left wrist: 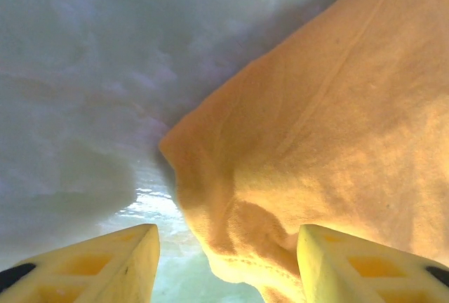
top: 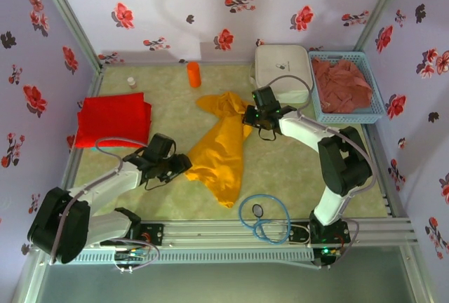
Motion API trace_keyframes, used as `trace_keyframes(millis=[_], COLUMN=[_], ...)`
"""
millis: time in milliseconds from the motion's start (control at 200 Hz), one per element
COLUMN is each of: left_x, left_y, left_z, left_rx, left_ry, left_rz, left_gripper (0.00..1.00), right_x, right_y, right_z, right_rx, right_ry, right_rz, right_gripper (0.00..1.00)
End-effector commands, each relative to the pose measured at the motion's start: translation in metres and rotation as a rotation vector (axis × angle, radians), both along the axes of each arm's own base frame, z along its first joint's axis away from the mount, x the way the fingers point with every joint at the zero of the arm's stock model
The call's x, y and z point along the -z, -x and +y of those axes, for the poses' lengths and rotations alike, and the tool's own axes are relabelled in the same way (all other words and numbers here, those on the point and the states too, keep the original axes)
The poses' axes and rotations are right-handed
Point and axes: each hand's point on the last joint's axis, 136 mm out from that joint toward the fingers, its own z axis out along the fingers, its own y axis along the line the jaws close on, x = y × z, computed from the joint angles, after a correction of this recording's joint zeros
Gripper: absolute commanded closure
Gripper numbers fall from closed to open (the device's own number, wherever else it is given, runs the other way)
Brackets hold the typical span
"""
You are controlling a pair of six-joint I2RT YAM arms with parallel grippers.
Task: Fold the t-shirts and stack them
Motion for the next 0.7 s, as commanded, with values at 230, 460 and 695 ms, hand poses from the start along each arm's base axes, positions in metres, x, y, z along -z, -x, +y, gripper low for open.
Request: trace_keyframes(millis=[230, 460, 695], left_x=[0.025, -0.003, -0.055], left_y=[-0.013, -0.041, -0.077], left_z=[-0.02, -0.009, 0.023], left_rx=[0.009, 0.065, 0.099], left_ry=[0.024, -0.079, -0.161], left_rz=[0.03, -0.025, -0.092], left_gripper=[0.71, 1.0, 1.0], right_x=[0.002, -0.007, -0.016], right_y=[0.007, 0.023, 0.054], right_z=[-0.017, -0.039, -0.07], right_rx=[0.027, 0.054, 0.076], right_ry=[0.031, 0.059, 0.127], right_rz=[0.007, 0.009, 0.03], right_gripper=[1.0, 1.0, 1.0])
